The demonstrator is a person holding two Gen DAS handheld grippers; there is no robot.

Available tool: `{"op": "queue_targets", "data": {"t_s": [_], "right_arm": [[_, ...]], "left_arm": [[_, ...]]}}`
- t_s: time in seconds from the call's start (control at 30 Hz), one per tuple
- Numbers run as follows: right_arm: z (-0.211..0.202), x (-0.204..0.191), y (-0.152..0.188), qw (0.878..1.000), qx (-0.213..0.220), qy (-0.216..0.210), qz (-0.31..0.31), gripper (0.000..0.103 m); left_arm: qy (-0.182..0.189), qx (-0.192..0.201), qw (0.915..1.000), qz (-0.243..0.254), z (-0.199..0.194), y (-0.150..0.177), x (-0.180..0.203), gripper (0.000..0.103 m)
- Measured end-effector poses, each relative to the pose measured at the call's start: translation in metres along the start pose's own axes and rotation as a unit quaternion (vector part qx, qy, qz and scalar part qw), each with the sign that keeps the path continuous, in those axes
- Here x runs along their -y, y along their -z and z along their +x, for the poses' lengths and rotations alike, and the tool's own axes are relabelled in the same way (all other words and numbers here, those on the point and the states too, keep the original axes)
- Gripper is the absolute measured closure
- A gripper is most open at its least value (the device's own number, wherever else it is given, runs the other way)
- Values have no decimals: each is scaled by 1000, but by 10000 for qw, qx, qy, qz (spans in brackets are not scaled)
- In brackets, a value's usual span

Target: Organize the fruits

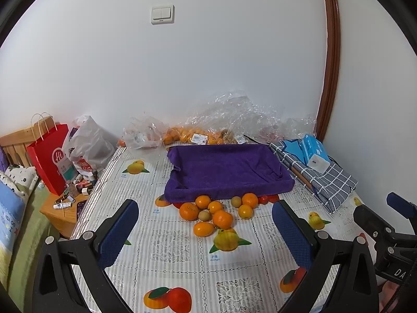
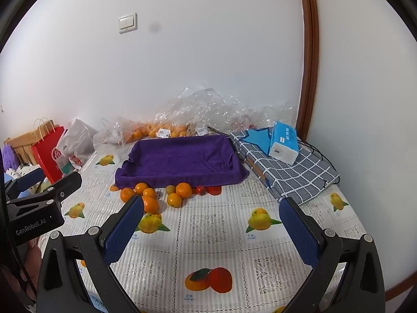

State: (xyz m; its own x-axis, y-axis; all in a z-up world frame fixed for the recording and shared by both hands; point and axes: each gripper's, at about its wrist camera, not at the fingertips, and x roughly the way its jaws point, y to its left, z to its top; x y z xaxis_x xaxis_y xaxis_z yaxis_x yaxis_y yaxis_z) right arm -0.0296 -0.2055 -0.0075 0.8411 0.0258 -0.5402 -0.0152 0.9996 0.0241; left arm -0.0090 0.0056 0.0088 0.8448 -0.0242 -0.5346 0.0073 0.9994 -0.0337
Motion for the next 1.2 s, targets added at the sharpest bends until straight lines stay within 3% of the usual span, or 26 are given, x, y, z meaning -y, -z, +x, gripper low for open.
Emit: {"op": "queue_targets", "data": {"t_s": [1.2], "right_arm": [[-3,-4,10,9999,114,-41,-12,1]], "left_arm": [[86,-18,9999,-58,7,10,-3,0]]}}
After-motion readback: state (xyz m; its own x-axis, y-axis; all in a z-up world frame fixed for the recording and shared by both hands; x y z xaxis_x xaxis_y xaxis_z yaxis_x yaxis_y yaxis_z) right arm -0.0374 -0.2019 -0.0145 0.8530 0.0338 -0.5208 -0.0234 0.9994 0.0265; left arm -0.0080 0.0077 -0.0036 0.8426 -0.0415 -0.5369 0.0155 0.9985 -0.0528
